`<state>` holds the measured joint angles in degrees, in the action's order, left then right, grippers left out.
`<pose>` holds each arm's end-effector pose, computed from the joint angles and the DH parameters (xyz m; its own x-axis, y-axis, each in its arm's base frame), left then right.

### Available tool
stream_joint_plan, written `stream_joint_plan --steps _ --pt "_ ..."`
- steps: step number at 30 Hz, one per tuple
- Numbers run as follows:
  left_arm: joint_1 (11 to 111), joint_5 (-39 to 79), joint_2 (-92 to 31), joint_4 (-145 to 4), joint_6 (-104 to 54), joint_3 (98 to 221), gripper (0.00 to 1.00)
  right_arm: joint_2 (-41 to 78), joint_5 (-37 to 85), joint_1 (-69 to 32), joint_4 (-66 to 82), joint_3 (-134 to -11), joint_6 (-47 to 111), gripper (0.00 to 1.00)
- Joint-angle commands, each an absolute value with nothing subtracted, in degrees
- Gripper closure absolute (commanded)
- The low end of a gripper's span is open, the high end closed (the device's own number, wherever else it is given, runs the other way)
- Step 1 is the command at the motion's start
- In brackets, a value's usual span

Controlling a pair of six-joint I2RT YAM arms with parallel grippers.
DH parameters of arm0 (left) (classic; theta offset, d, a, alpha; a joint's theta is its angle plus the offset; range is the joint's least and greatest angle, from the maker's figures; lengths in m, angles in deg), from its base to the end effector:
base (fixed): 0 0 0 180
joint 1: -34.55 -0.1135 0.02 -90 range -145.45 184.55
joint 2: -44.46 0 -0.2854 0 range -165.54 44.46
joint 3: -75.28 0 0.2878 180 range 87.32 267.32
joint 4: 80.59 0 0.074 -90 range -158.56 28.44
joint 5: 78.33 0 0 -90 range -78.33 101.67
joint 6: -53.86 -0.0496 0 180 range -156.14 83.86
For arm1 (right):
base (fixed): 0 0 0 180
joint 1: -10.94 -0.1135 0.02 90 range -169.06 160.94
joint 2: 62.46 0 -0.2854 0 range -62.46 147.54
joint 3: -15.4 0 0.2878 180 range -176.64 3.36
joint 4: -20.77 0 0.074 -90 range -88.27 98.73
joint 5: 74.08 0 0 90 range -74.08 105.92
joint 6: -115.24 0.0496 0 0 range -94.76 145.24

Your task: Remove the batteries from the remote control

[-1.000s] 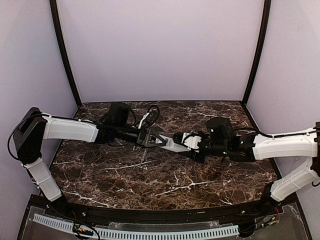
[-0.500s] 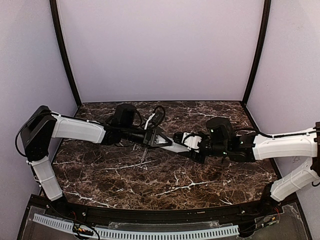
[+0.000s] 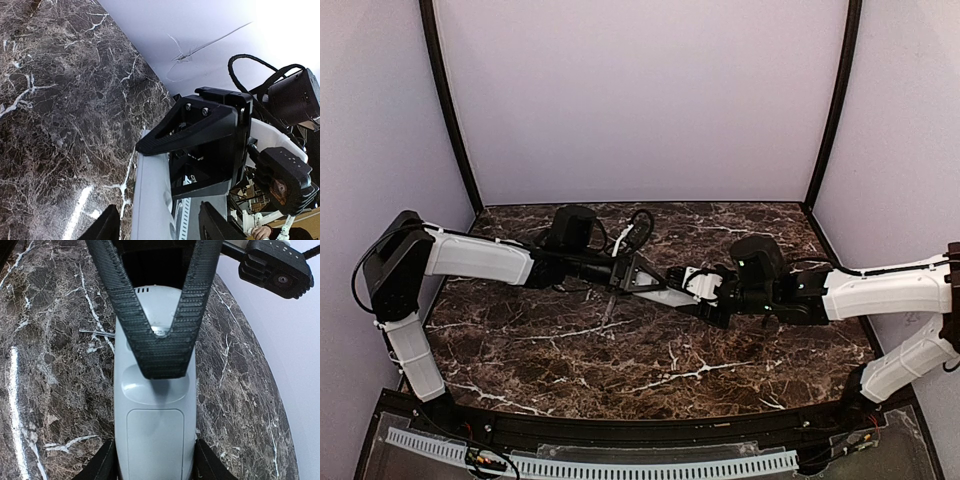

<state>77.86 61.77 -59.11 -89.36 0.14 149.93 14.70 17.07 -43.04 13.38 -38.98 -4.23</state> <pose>0.2928 -0.3283 0.2153 -0.7725 0.2066 -0.6004 0.6288 0.1178 -0.7686 0.1925 0.2665 0.2182 0.1455 -0.6362 -0.7576 -0.8583 0.2997 -0.4165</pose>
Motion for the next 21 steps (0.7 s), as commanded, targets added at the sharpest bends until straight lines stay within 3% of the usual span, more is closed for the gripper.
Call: stream_joint_plan --steps 1,10,21 --pt "78.1 62.3 -59.3 -87.3 -1.1 151.6 0.46 14.9 16.2 -42.7 15.6 -38.4 -3.4 0.73" --pt "78.1 62.3 -59.8 -86.3 -1.8 152.0 0.52 15.2 16.2 -42.7 15.5 -38.6 -3.1 0.74" --pt "78.2 62.1 -60.5 -86.1 -1.6 152.7 0.67 15.0 16.2 -42.7 15.0 -38.6 -3.0 0.75"
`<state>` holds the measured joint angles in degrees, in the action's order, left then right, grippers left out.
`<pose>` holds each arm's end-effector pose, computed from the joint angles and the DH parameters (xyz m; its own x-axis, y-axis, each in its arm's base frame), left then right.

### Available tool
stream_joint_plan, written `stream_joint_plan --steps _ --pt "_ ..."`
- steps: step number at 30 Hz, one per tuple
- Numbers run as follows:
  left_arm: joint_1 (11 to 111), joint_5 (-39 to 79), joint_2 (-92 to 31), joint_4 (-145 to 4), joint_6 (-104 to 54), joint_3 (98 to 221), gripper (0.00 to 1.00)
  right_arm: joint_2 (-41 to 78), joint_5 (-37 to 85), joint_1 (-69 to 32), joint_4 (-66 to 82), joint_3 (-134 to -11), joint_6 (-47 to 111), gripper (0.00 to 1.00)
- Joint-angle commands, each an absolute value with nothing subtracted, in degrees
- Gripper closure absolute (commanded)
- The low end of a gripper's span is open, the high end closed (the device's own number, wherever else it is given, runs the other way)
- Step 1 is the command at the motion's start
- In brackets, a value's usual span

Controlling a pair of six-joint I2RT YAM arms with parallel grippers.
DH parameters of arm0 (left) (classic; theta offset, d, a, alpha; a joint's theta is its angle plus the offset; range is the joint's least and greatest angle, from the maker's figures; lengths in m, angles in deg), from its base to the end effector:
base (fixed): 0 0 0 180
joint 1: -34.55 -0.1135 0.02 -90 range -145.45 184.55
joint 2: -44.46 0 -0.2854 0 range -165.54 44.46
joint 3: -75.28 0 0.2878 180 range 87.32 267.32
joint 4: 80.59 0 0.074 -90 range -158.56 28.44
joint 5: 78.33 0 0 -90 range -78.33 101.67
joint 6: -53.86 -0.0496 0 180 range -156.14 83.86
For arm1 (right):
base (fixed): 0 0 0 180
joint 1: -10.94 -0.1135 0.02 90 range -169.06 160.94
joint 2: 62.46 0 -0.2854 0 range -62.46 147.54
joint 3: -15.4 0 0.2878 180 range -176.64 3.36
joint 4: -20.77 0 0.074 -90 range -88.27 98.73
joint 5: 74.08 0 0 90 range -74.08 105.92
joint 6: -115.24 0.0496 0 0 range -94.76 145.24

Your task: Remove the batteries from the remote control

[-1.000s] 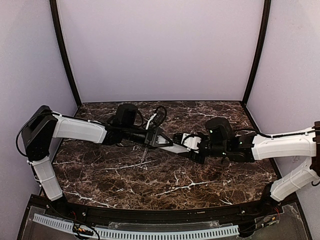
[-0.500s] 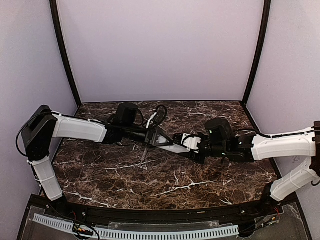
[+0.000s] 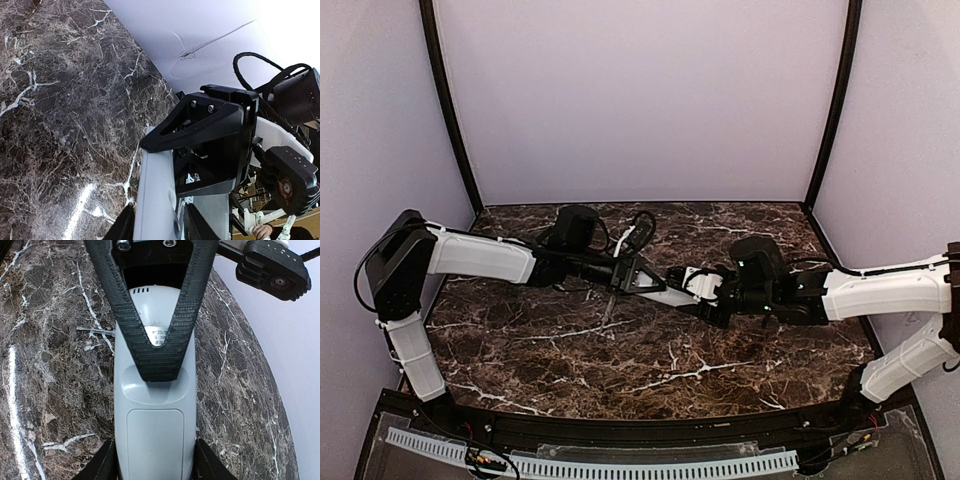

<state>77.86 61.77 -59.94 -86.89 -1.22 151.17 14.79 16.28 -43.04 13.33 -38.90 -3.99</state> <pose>0.2954 -0.3308 0.2126 -0.7732 0.2243 -0.5931 0.6271 0.1317 -0.7677 0.1930 0.2660 0.2171 0.1369 -0.6421 -0.7543 -0.8539 0.3095 -0.4184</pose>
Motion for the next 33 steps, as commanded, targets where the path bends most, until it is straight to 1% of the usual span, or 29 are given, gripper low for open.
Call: stream_joint_plan --steps 1,9,12,13,16,18,23,26,30,33 --pt "78.2 62.2 -60.7 -86.4 -0.9 152.7 0.69 15.1 16.3 -42.7 14.9 -38.6 -2.9 0.75" --pt "78.2 62.7 -61.8 -89.0 1.7 153.0 0.80 15.7 16.1 -42.7 15.8 -38.6 -2.6 0.75" --pt "78.2 62.4 -62.1 -88.8 1.9 153.1 0.89 16.1 14.9 -42.7 16.8 -38.2 -2.1 0.74" --pt "78.2 62.4 -62.2 -88.8 2.1 153.1 0.90 16.2 14.3 -42.7 17.1 -38.1 -1.9 0.73" --pt "78.2 62.3 -62.1 -88.8 2.9 153.4 0.98 16.6 12.9 -42.7 17.4 -38.2 -1.1 0.69" --pt "78.2 62.2 -61.9 -89.1 3.3 153.5 0.99 16.8 12.4 -42.7 17.4 -38.5 -0.7 0.65" --pt "78.2 61.7 -60.6 -88.0 2.7 153.2 1.00 16.9 12.0 -42.7 17.7 -38.3 0.0 0.45" --pt "78.2 60.8 -59.5 -85.4 0.3 153.3 1.00 16.9 11.6 -42.7 18.3 -38.2 0.2 0.35" --pt "78.2 58.5 -57.3 -78.3 -4.4 154.0 1.00 17.2 11.4 -42.7 20.3 -37.9 0.8 0.25" --pt "78.1 56.2 -56.0 -74.6 -7.4 154.4 1.00 17.5 11.9 -42.6 21.6 -37.9 2.2 0.20"
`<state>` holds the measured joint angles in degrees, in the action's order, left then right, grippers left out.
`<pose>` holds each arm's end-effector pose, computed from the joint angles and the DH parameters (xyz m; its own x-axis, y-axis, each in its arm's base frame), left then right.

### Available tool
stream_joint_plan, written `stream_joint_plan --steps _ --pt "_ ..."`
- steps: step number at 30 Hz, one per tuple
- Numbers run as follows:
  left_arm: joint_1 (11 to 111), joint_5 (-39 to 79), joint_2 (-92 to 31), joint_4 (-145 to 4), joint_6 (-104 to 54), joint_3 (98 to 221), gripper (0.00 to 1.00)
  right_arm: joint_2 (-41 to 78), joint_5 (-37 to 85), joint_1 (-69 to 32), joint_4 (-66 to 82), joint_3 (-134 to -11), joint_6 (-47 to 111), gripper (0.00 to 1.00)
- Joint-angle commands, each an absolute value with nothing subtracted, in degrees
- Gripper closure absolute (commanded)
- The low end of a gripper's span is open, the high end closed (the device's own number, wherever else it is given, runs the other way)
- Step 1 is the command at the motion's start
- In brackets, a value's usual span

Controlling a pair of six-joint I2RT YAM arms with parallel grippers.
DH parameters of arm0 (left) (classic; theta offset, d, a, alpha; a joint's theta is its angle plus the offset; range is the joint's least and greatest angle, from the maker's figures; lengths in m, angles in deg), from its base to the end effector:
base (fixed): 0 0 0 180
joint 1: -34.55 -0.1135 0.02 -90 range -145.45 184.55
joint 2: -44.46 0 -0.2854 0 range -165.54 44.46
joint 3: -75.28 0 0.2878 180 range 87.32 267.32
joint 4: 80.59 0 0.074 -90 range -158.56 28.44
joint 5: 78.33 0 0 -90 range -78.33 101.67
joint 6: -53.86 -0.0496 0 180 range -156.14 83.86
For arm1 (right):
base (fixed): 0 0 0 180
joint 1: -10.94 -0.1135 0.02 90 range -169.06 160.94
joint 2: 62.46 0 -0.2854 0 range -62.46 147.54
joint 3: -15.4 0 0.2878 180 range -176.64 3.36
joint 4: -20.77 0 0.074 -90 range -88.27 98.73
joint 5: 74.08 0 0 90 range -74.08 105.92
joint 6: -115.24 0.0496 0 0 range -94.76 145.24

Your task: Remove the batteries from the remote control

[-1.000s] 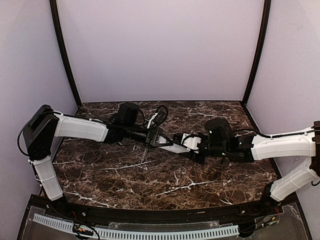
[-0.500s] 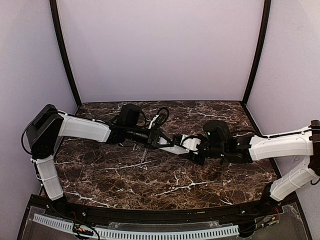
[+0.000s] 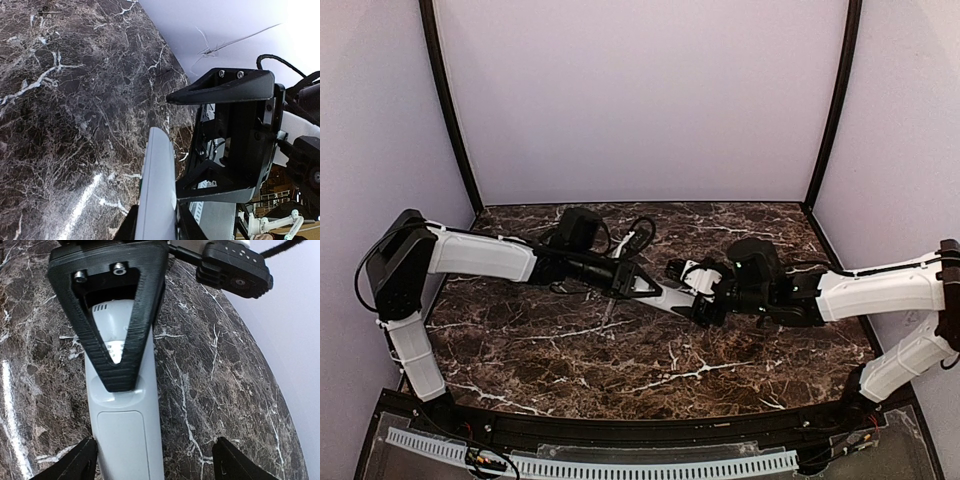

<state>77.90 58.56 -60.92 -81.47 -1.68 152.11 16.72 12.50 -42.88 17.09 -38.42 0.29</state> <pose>0.2980 -0.3312 0.2010 -0.8099 0.2328 -0.5384 0.5834 0.2242 -0.7806 0.1998 0.2682 0.2106 0.0671 -0.6216 -0.7805 -0.8235 0.4072 -0.3951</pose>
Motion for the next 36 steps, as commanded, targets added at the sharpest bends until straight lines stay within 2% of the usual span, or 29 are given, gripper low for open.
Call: stream_joint_plan --steps 1,3,6,16,24,29,32,36 --pt "78.1 55.8 -55.5 -73.3 -7.9 154.4 1.00 17.5 12.1 -42.7 22.0 -37.8 2.6 0.16" --pt "78.0 54.7 -55.3 -71.0 -8.8 155.1 1.00 17.6 12.4 -42.7 22.4 -37.8 3.1 0.07" --pt "78.0 54.1 -55.4 -67.0 -10.7 156.8 0.99 17.5 12.8 -42.7 21.9 -38.5 3.4 0.01" --pt "75.3 52.5 -54.8 -55.1 -15.9 163.8 1.00 15.0 12.2 -42.7 22.5 -38.3 5.9 0.01" --pt "71.7 52.9 -55.0 -55.0 -16.3 164.7 1.00 12.2 9.1 -42.6 24.8 -38.1 9.7 0.01" --pt "70.2 52.9 -53.6 -54.6 -16.4 163.7 1.00 10.7 4.4 -41.9 34.4 -36.7 14.3 0.01" --pt "69.7 52.6 -52.4 -54.8 -16.7 162.6 1.00 12.0 2.8 -40.6 35.8 -39.5 18.7 0.01" --pt "69.7 50.5 -50.8 -53.9 -18.3 161.5 1.00 16.4 -0.3 -39.8 29.3 -47.5 23.5 0.01"
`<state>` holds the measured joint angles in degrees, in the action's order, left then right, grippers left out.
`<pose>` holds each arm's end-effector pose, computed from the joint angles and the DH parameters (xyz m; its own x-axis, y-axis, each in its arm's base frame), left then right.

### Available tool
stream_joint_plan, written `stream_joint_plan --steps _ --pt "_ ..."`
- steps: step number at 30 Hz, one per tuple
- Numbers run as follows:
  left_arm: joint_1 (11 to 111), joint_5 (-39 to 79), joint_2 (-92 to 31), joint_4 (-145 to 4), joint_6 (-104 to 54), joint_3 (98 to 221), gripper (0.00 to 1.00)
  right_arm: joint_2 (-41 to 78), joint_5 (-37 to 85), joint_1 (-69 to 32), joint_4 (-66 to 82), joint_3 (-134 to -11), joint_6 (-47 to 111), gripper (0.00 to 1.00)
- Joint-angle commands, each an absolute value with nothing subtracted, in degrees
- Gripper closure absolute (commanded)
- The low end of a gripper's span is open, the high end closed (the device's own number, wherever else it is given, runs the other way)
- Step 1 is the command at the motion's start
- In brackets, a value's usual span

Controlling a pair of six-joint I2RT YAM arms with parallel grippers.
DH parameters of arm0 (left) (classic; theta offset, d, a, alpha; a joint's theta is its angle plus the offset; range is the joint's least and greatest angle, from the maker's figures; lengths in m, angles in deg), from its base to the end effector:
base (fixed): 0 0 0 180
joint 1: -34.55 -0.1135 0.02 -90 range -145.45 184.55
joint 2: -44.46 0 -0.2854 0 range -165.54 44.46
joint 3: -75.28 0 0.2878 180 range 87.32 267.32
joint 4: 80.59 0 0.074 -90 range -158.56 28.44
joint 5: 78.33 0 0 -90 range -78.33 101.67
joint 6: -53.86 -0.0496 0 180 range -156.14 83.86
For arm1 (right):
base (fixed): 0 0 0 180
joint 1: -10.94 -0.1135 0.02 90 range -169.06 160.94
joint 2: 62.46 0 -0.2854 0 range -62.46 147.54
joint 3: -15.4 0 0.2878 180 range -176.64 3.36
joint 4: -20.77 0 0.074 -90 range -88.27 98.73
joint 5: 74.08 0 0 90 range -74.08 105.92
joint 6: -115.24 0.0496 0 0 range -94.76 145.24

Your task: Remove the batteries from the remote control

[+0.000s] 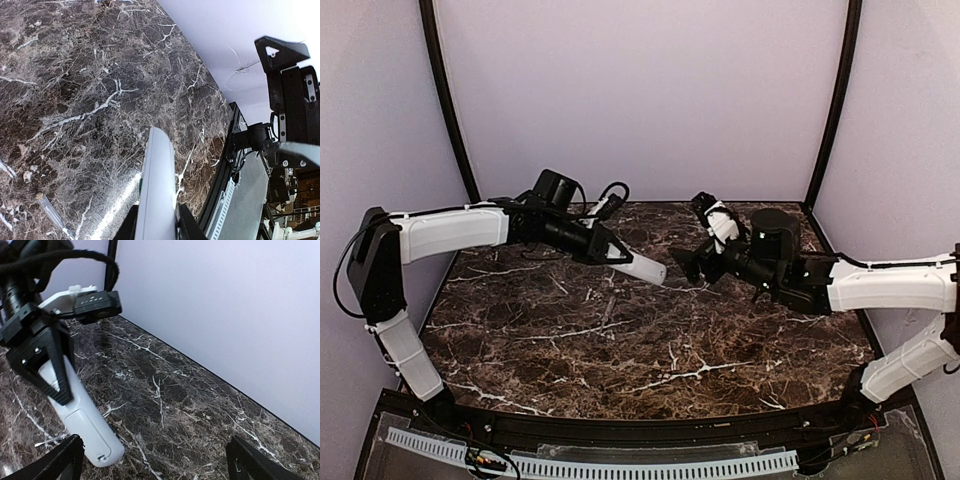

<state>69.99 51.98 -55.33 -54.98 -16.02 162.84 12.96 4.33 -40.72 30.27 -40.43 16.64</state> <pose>0.3383 -0.2802 0.2652 -0.7646 0.2222 -0.6050 0.6341 0.4276 -0.6443 0.2187 0.2605 0.2717 -0.0109 -0.2499 -0.9682 -0.6546 0.7337 -0.1820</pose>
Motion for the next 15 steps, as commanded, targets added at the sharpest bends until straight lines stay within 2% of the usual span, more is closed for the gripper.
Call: stream_joint_plan --steps 1,6,15 --pt "69.6 49.2 -50.6 -53.0 -18.6 161.5 1.00 17.4 -2.9 -39.7 26.3 -50.1 24.9 0.01" --pt "69.2 47.0 -49.8 -51.6 -19.5 162.0 1.00 20.1 -3.1 -38.4 15.3 -57.8 35.1 0.01" --pt "68.6 44.2 -47.2 -52.4 -19.3 160.8 1.00 20.8 5.6 -38.1 11.0 -62.6 47.4 0.01"
